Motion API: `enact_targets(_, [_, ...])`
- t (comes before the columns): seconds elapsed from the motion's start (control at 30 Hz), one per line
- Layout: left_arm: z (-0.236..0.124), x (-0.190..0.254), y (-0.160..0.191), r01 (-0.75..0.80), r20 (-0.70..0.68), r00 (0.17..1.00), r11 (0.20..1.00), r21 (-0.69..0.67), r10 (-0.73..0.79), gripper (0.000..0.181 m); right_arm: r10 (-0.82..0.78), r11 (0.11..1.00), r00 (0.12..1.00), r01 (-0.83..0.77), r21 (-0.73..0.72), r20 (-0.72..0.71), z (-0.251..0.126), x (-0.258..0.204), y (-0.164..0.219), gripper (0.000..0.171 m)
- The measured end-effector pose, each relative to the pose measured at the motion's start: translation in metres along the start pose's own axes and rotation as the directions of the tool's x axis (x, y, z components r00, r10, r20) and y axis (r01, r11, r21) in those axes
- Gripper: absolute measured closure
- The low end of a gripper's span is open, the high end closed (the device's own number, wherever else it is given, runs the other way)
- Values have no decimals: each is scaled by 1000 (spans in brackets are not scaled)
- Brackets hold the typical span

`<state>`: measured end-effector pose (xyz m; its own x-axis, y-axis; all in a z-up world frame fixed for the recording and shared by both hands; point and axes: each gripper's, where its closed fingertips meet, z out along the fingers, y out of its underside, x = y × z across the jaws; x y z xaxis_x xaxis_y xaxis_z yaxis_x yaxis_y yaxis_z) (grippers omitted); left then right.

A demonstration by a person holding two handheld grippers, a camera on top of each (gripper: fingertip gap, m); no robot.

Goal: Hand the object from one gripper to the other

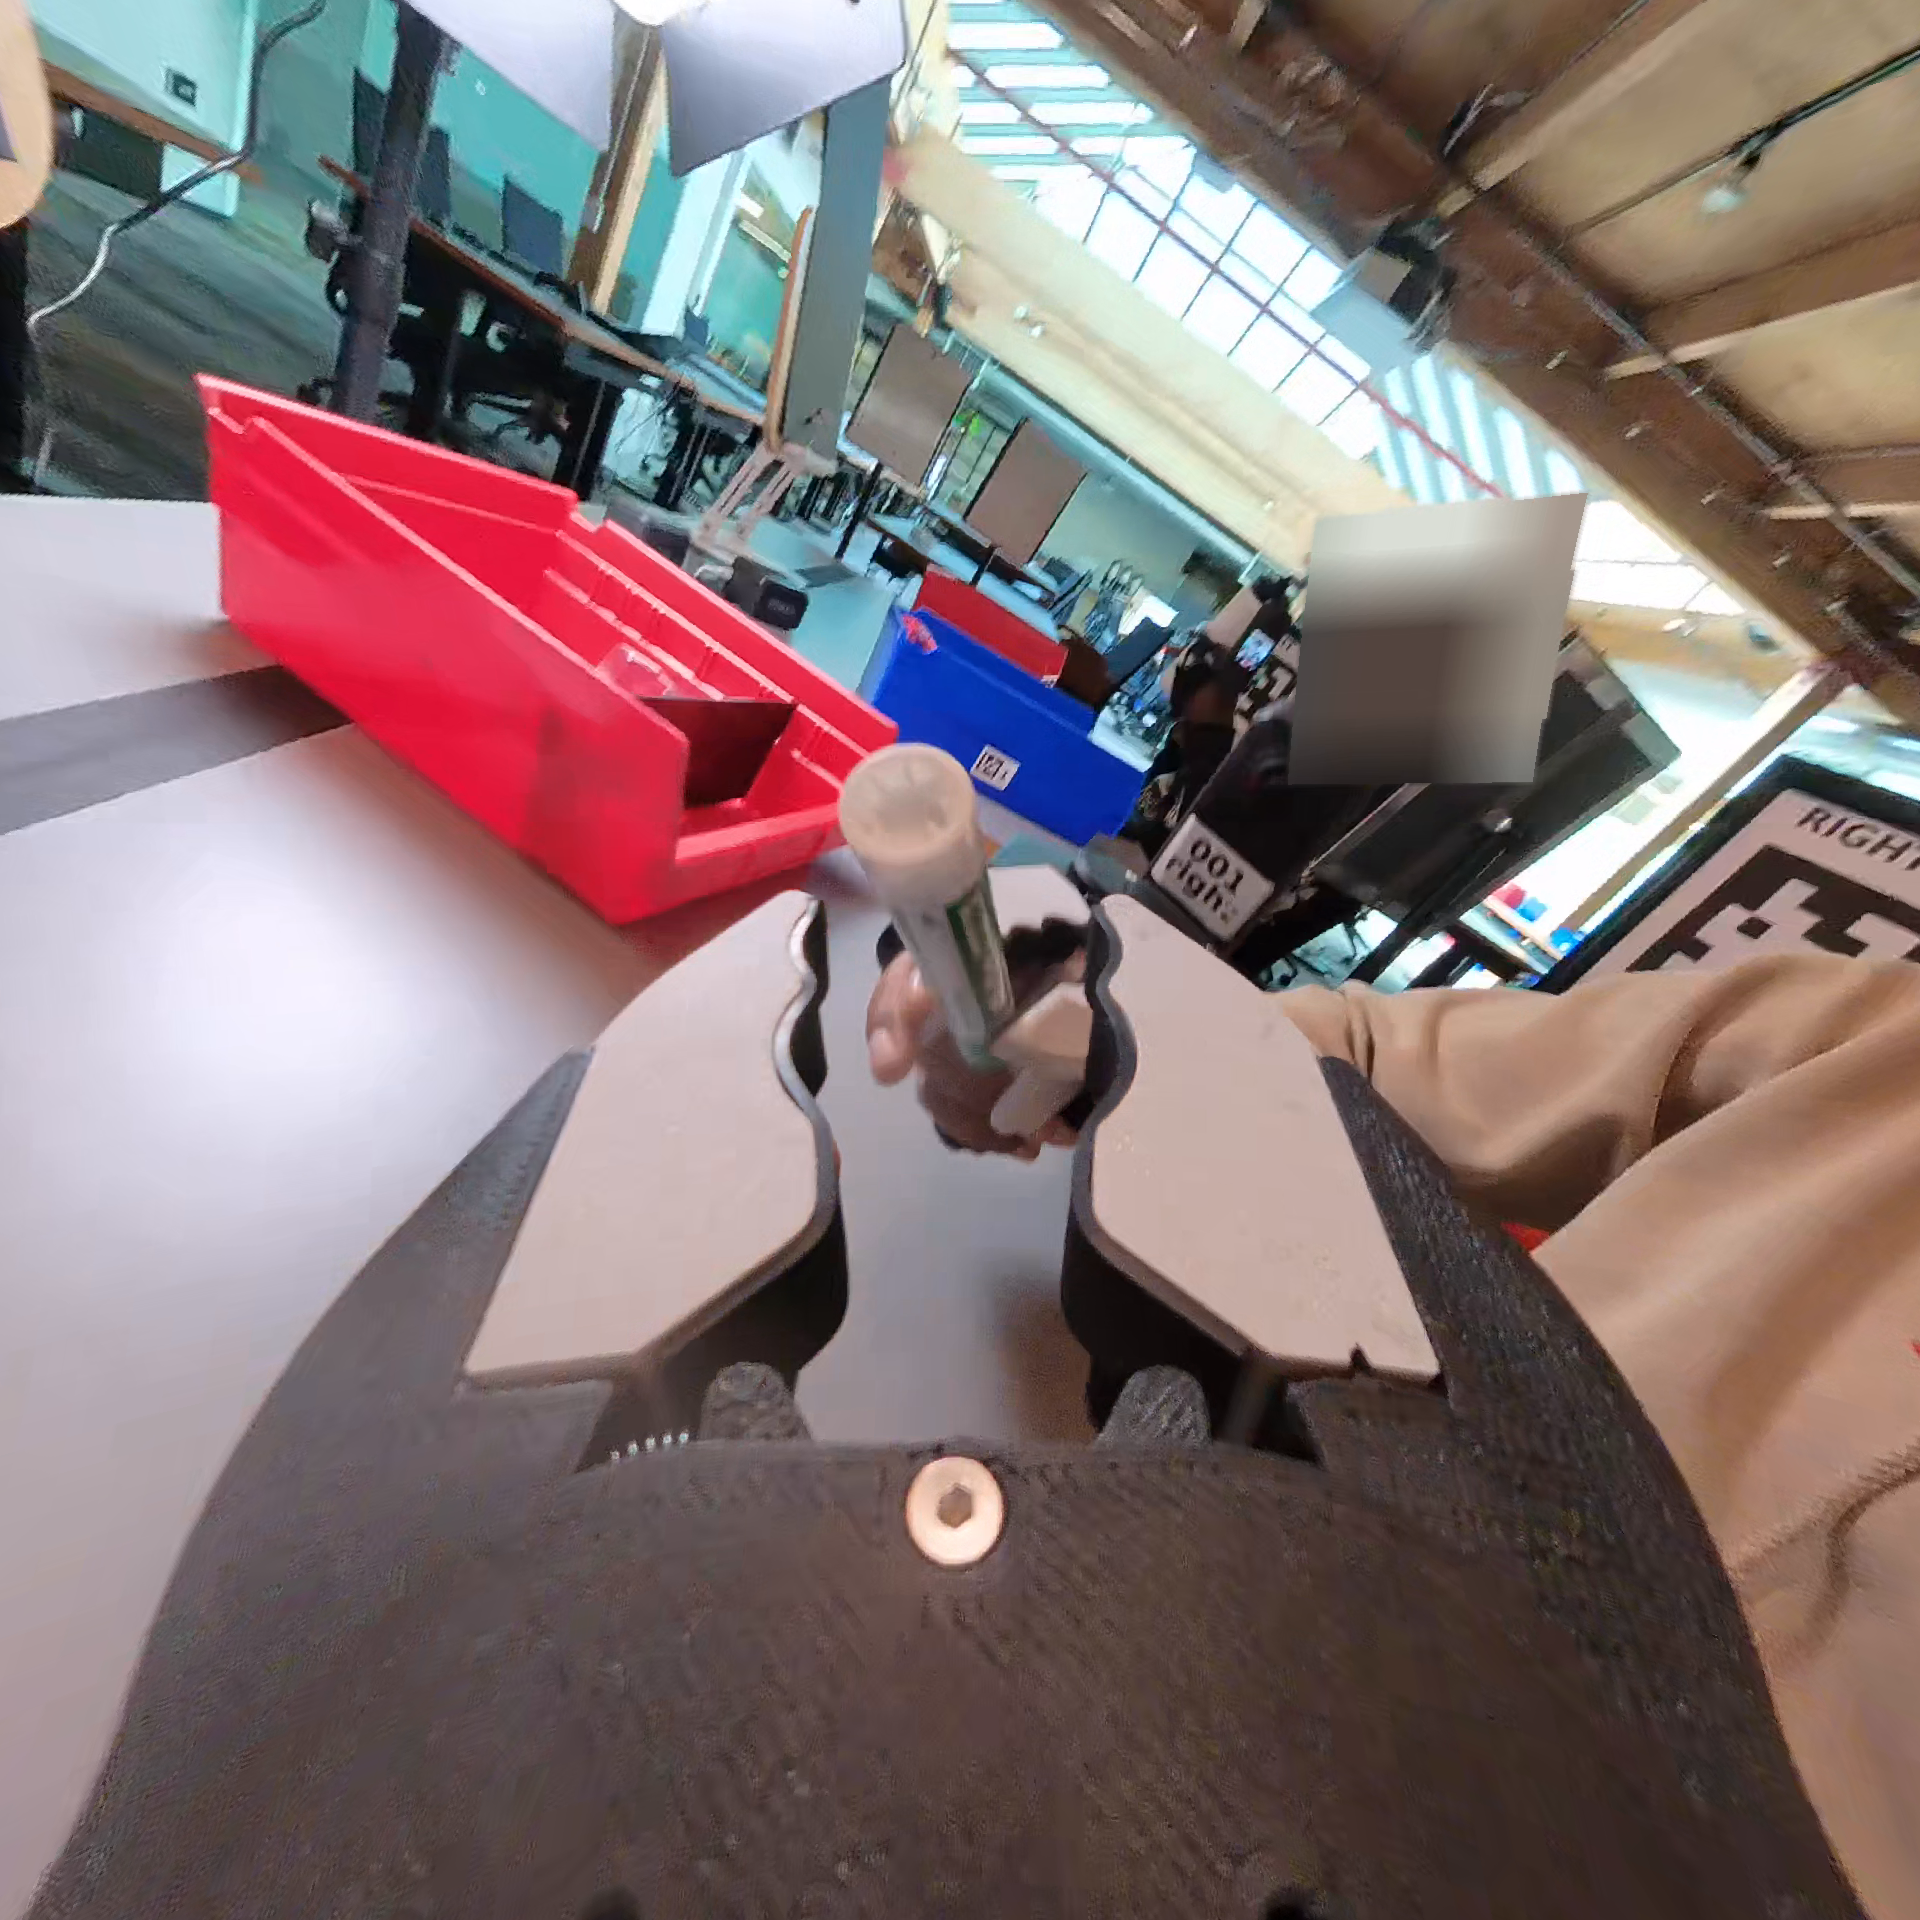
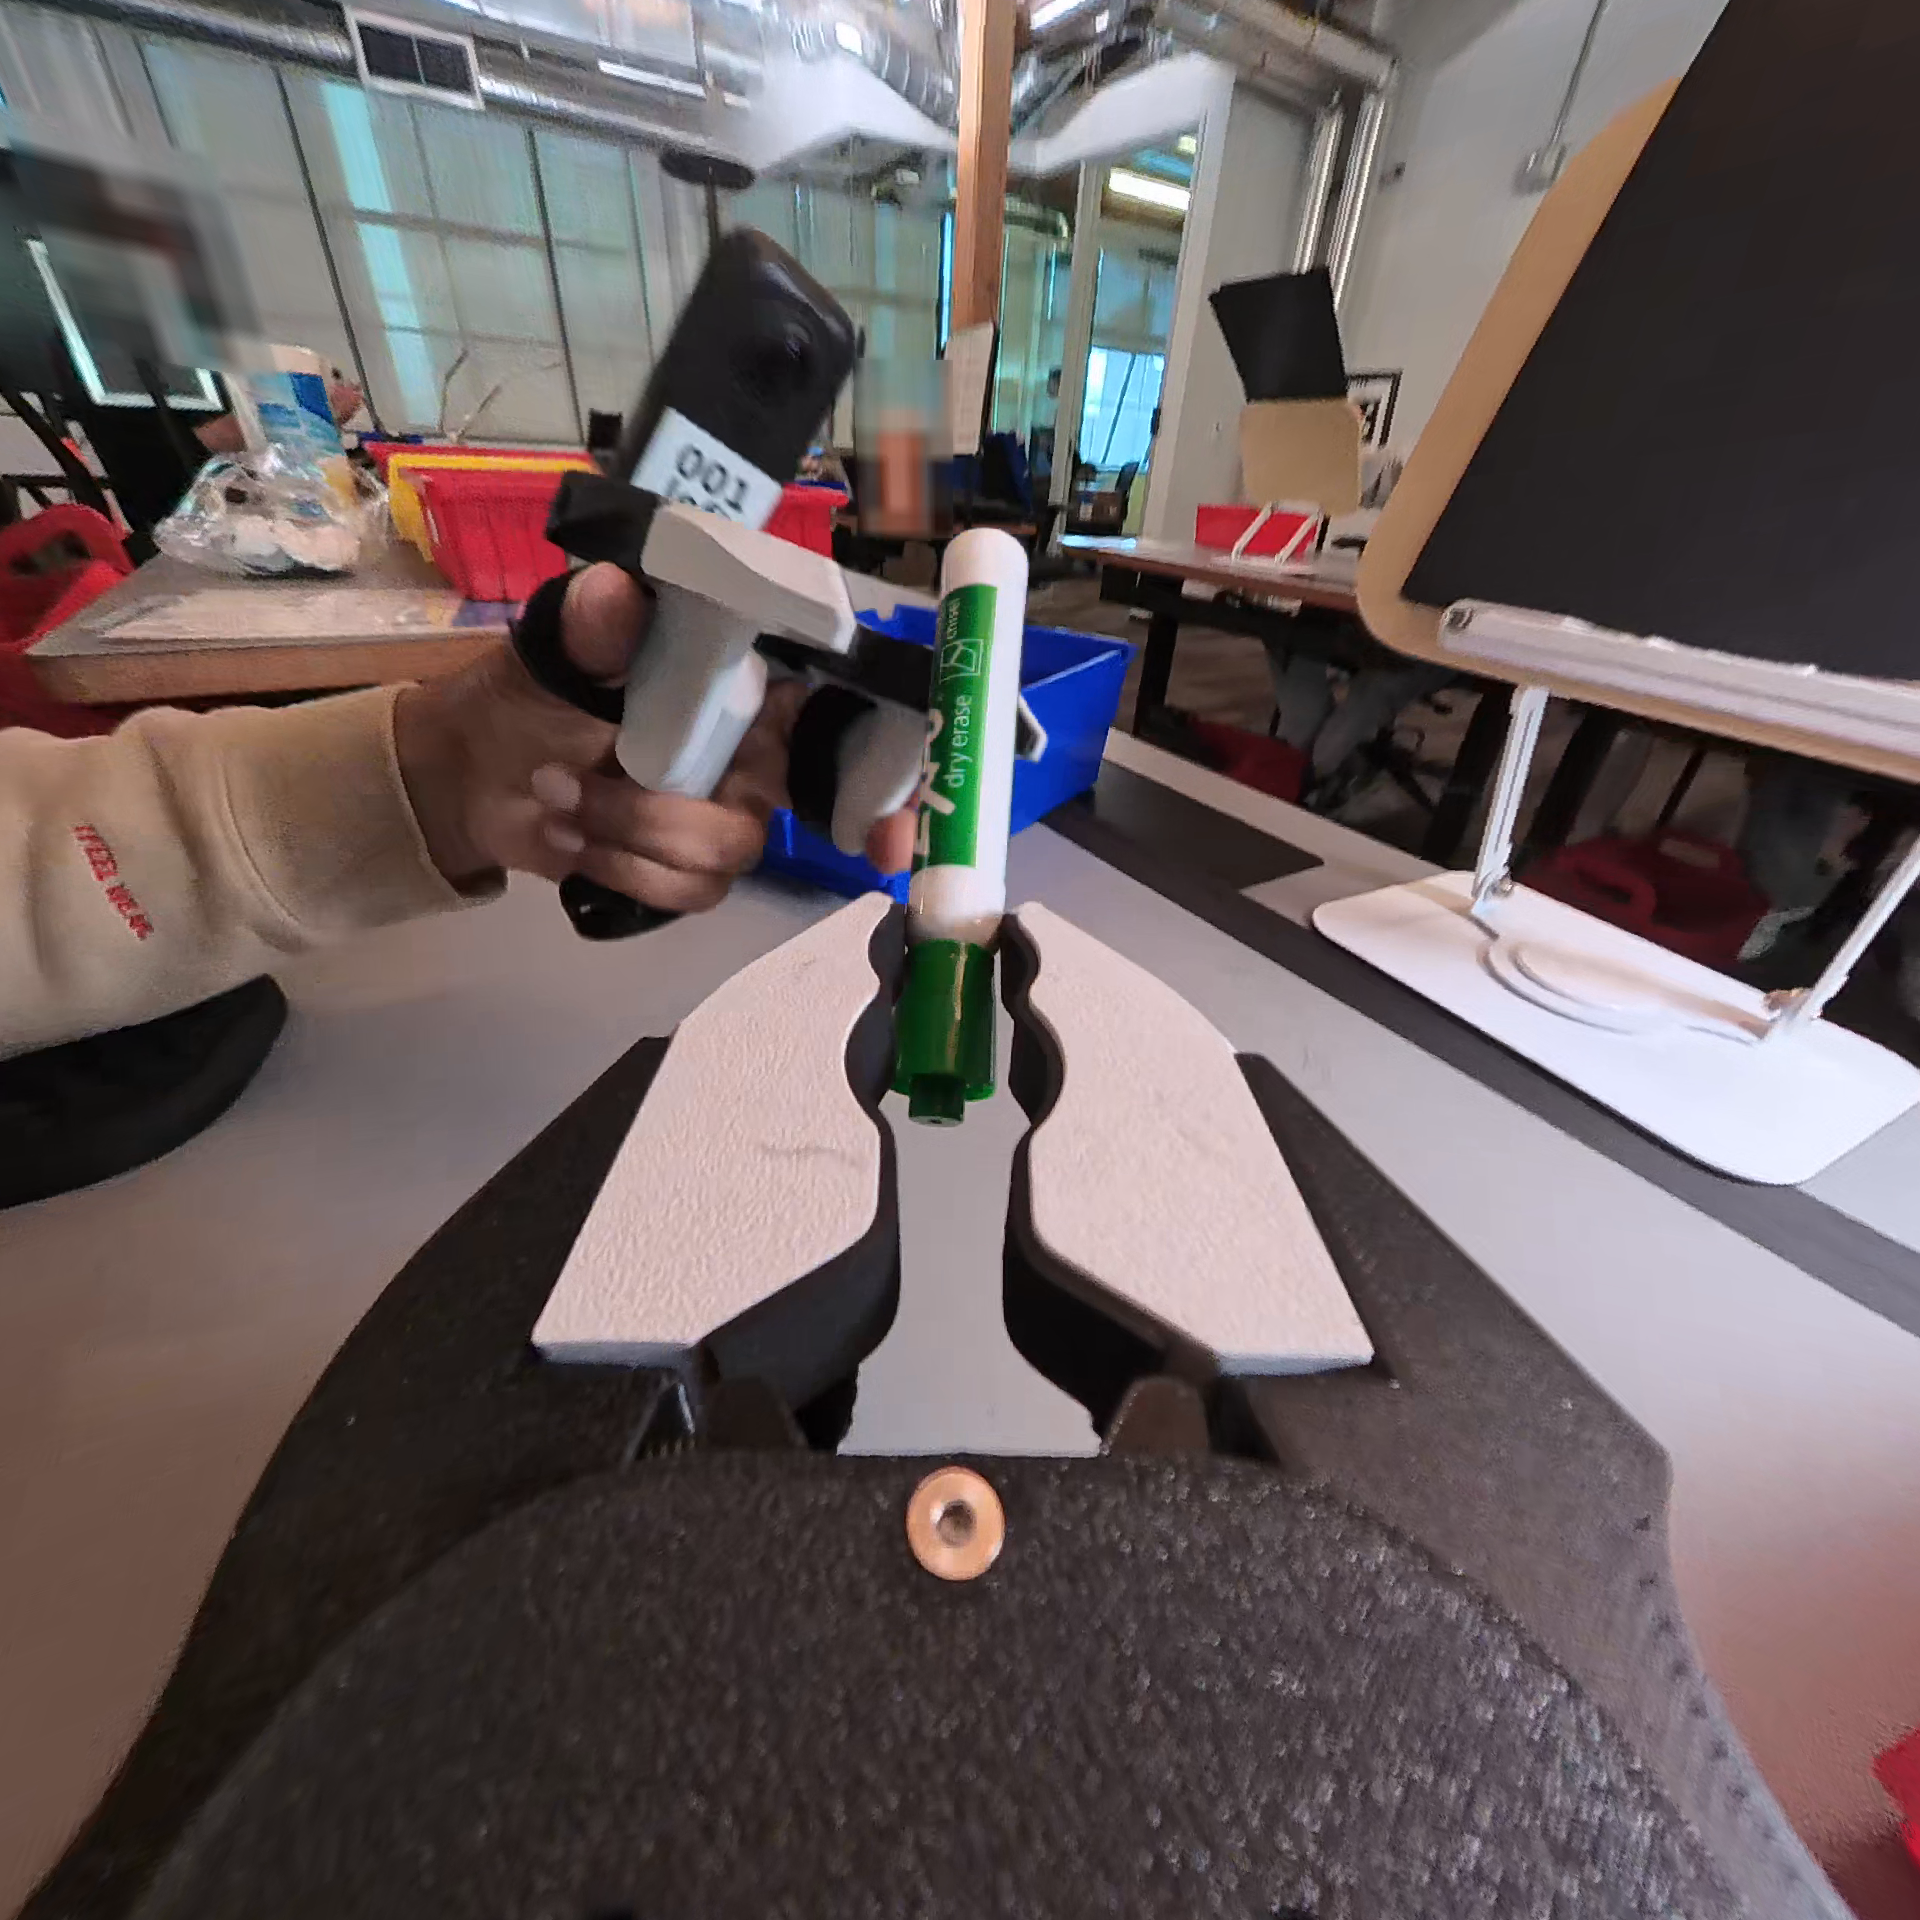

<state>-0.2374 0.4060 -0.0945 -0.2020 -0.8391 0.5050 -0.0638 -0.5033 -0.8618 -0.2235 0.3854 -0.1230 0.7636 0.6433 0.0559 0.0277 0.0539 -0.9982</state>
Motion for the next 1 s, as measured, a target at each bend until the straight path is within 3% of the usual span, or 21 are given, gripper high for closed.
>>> enact_targets(0.1, [16, 1, -2, -33, -29, 999, 999, -12, 33, 161, -24, 999, 1000, 24, 22, -3, 1, -3, 2, 154])
enact_targets(0.2, [20, -16, 4, -161, 112, 978, 980, -116, 174, 161, 7, 997, 1000, -6, -81, 14, 8, 0, 25, 154])
enact_targets(0.3, [4, -35, 11, -327, 262, 880, 905, -270, 396, 161, 40, 989, 998, -32, -145, 52, 6, 8, 34, 138])
enact_targets(0.37, [-5, -43, 17, -411, 306, 789, 828, -382, 533, 161, 65, 991, 993, -53, -124, 98, 6, 11, 21, 138])
enact_targets(0.53, [2, -39, 29, -526, 271, 622, 648, -551, 735, 161, -16, 984, 983, 49, -173, 185, 24, 0, -19, 135])
enact_targets(0.7, [11, -17, 19, -587, 261, 579, 617, -524, 773, 161, -173, 937, 955, 234, -258, 239, 37, -12, -30, 151])
enact_targets(0.8, [10, 2, -7, -633, 299, 607, 676, -377, 736, 158, -224, 952, 950, 262, -161, 218, 32, -11, -59, 151])
enact_targets(0.83, [7, 6, -17, -630, 310, 633, 705, -325, 709, 148, -230, 964, 954, 251, -88, 192, 27, -8, -75, 151])
enact_targets(0.93, [-1, 13, -32, -531, 252, 786, 825, -192, 564, 130, -128, 964, 981, 87, 252, 148, -8, 5, -140, 151])
enact_targets(1.0, [1, 21, -35, -403, 124, 903, 911, -91, 412, 124, -9, 892, 982, -78, 445, 188, -36, 16, -173, 151])
